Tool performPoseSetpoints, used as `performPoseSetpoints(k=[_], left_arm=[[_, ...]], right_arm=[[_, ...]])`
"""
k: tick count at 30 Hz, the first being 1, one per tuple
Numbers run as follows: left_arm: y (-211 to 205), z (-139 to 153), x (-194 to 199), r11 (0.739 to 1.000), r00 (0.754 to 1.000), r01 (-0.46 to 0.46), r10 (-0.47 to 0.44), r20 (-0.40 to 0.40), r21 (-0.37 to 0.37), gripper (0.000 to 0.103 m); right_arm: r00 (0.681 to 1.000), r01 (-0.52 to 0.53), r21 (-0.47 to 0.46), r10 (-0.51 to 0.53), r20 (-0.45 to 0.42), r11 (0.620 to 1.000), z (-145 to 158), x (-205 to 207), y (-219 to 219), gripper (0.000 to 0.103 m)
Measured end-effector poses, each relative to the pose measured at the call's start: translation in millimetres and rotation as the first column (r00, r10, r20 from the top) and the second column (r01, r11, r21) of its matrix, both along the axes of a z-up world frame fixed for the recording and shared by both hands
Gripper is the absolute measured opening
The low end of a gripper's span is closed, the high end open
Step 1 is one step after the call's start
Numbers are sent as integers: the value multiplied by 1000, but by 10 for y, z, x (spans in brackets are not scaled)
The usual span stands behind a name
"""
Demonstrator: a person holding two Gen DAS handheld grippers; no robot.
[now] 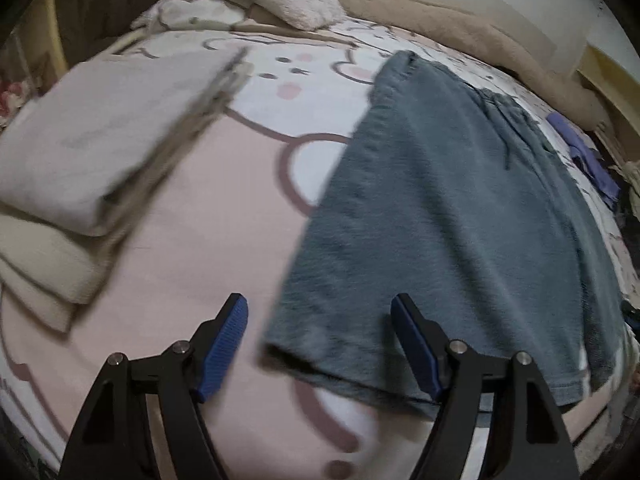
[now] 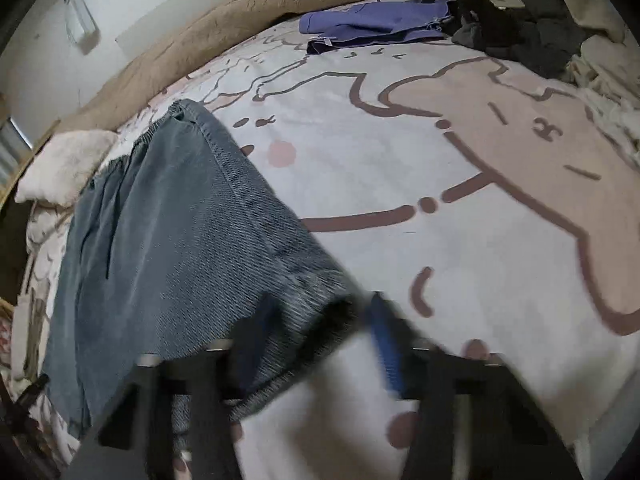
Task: Fold clothes
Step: 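Grasp the leg hem of the shorts with the right tool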
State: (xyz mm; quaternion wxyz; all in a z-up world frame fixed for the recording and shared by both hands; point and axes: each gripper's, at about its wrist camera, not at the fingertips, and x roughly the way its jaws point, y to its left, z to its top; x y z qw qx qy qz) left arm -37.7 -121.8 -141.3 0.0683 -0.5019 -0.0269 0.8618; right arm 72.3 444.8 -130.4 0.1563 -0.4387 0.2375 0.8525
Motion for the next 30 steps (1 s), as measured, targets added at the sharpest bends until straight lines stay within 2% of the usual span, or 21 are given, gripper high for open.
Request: performPoseSetpoints(k=[2, 4, 8, 12, 15, 20, 21, 23, 24, 25, 28, 30], left_arm=[[92, 0, -18, 999, 1000, 6, -7, -6, -44, 73], [125, -26, -25, 997, 1000, -21, 20, -12, -77, 67], [179, -44, -15, 987, 998, -62, 58, -37, -149, 67], [152, -25, -13, 970, 993, -101, 86, -79, -222, 69], [12, -67, -103, 972, 990, -138, 130, -50, -190, 78], [-25, -102, -176, 980, 992, -130, 127, -28, -154, 77], [-21, -102, -169, 981, 991, -130, 127, -30, -144, 73], [-35, -66, -129, 988, 992, -125, 123, -25, -96, 46], [-41, -43, -109, 990, 992, -125, 125, -14, -62, 20], [-47, -20, -88, 992, 992, -126, 126, -3, -28, 10], [-136, 130, -13, 986, 987, -158, 158, 7, 51, 10], [-206, 256, 42, 980, 981, -195, 196, -14, 32, 10]], right_arm=[[1000, -17, 15, 17, -23, 1000, 57, -1, -54, 13], [999, -28, 44, 30, -32, 999, 142, 14, -75, 13], [1000, -16, 220, 21, -18, 975, 252, 15, 19, 12], [1000, -14, 185, 13, 10, 983, 106, -19, 139, 12], [998, -39, 200, 29, 53, 979, -26, -55, 105, 12], [999, 5, 157, -11, 39, 988, -102, -39, 157, 12], [999, 17, 151, -22, 30, 988, -112, -29, 162, 12], [999, 42, 139, -44, 12, 989, -128, -6, 169, 12], [999, 44, 143, -46, 9, 989, -129, -2, 158, 12], [999, 44, 149, -45, 7, 988, -129, 0, 145, 12], [999, 45, 148, -46, 3, 988, -129, 5, 135, 12], [999, 43, 137, -44, 6, 990, -116, 0, 147, 12]])
